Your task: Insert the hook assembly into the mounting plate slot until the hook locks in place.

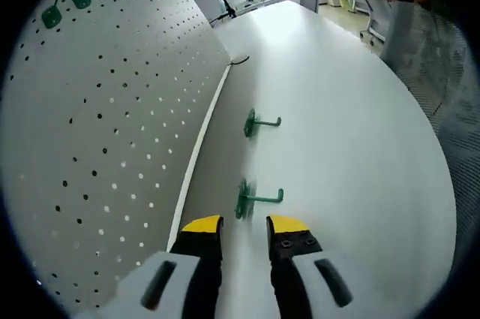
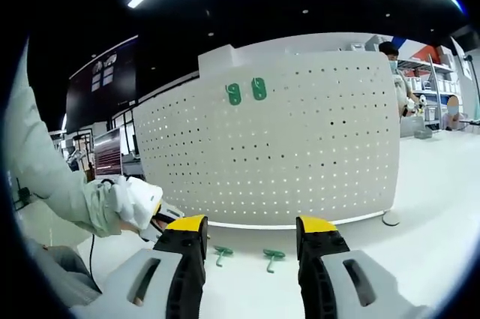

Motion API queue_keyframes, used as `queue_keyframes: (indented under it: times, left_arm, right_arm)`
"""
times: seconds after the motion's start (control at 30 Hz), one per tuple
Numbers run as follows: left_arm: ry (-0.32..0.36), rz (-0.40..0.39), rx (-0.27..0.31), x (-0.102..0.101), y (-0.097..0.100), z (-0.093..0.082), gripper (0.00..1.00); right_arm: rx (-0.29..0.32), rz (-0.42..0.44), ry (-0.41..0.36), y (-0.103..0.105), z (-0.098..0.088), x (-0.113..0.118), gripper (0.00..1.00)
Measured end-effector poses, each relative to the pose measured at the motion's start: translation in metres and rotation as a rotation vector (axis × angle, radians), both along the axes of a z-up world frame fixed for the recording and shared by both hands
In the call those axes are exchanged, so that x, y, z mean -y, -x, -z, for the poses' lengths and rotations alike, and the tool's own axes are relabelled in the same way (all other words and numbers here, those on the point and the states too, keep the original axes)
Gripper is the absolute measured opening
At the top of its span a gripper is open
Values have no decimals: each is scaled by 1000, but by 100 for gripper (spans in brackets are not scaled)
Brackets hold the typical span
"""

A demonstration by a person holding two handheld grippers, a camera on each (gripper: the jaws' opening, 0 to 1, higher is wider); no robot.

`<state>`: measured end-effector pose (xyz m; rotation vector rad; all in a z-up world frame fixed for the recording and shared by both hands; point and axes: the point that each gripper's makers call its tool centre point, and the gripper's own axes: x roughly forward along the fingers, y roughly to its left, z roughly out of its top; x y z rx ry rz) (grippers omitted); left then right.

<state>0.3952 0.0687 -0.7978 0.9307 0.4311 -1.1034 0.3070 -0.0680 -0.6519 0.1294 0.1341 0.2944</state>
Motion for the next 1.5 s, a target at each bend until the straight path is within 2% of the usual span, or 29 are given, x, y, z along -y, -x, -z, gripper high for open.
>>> queue_keyframes:
  times: [0.07,0.33,0.53,0.9,0.97,1.23,1.5]
  left_arm:
    - [-9,5,1,1,-3,2,24]
    - [-28,31,-11,8,-12,7,20]
    - [-47,36,-21,12,-15,13,20]
    - [-76,46,-41,13,-18,20,16]
    - [-104,68,-37,13,-16,23,15]
    - [-119,95,-34,18,-13,25,7]
    - [-109,73,-52,19,-15,25,5]
  right_arm:
    - [-3,3,-21,-1,0,1,46]
    - [7,11,-14,-1,-2,3,45]
    - [3,16,-26,-1,-2,5,45]
    - [5,29,-34,-1,-3,9,45]
    - [5,30,-37,-1,-3,9,45]
    - [4,37,-46,-2,-3,11,45]
    - [2,39,-52,-2,-2,11,45]
